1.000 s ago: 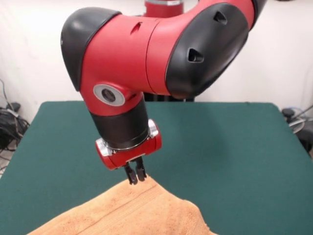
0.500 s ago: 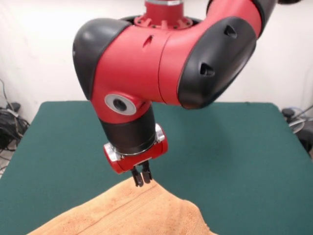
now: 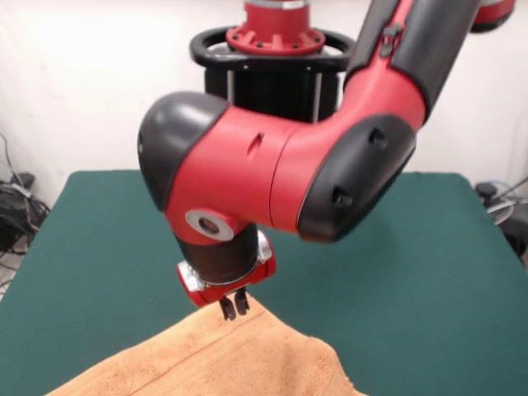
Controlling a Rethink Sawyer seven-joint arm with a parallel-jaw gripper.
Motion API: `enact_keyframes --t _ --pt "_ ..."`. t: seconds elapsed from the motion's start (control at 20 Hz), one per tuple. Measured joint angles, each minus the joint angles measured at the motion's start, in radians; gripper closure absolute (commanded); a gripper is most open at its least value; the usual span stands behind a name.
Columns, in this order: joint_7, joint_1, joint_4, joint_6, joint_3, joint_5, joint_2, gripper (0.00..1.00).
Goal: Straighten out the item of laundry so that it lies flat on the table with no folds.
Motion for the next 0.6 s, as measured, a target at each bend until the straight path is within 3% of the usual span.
enact_keyframes --t 0.35,0.6 --pt "0.0 0.0 -0.001 0.008 -0.017 -0.035 0.078 1.0" --pt "0.0 0.001 -0.001 0.018 -0.023 -0.036 0.08 1.0"
